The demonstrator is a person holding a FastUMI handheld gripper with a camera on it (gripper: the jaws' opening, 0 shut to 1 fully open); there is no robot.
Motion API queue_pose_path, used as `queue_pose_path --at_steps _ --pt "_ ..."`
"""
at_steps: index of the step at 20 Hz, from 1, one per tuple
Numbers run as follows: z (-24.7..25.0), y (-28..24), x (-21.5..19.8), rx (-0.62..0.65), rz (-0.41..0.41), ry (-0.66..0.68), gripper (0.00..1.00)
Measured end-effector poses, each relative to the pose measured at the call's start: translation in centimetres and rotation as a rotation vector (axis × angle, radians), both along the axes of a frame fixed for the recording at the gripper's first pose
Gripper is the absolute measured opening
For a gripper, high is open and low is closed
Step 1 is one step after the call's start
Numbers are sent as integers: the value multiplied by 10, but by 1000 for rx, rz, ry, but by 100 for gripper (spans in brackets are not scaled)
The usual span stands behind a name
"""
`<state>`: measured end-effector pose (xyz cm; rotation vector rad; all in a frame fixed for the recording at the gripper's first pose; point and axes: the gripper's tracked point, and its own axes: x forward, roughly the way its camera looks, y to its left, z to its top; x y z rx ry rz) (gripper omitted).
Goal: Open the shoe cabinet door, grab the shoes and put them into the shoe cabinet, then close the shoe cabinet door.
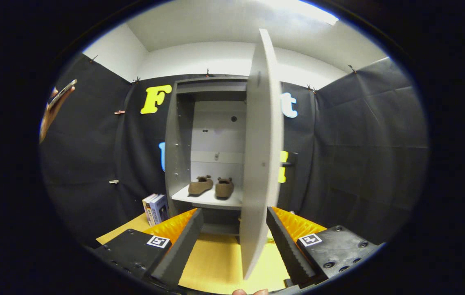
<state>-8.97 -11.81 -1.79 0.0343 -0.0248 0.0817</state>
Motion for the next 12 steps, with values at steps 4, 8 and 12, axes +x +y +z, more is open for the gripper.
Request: queue_pose_path --at_steps 4,8,12 --pt "7 -72 14 35 -111 -6 98" --pt "3 -122 57 89 -182 9 98" --pt "5 -132 90 89 -205 11 98"
